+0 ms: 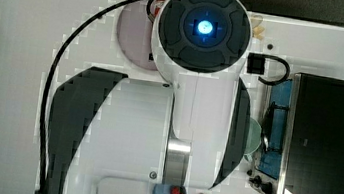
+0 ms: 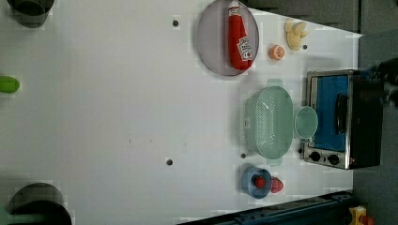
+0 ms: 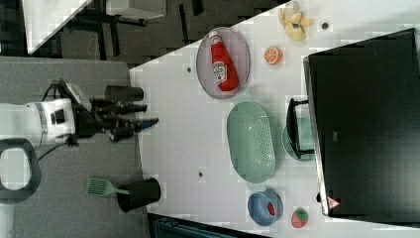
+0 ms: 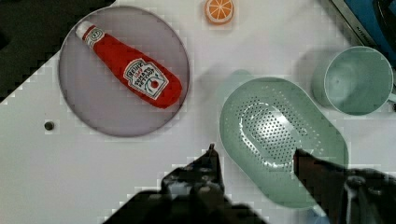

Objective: Drag strainer right to left.

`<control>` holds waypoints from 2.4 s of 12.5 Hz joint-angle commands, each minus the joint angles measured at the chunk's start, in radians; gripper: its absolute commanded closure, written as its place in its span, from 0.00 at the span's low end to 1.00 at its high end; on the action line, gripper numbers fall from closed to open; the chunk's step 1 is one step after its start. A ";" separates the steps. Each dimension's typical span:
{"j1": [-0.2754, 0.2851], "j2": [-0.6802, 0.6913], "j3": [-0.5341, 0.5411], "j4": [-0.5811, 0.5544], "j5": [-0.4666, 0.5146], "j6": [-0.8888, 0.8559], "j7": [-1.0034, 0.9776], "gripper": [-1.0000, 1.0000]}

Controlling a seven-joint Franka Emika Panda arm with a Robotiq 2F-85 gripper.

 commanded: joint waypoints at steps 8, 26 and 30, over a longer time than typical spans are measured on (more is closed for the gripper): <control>-0.023 -0.383 -0.009 -0.281 -0.025 -0.164 0.148 0.00; -0.012 0.340 0.020 -0.627 -0.025 0.920 0.815 0.00; 0.008 0.383 0.037 -0.641 -0.016 0.958 0.854 0.00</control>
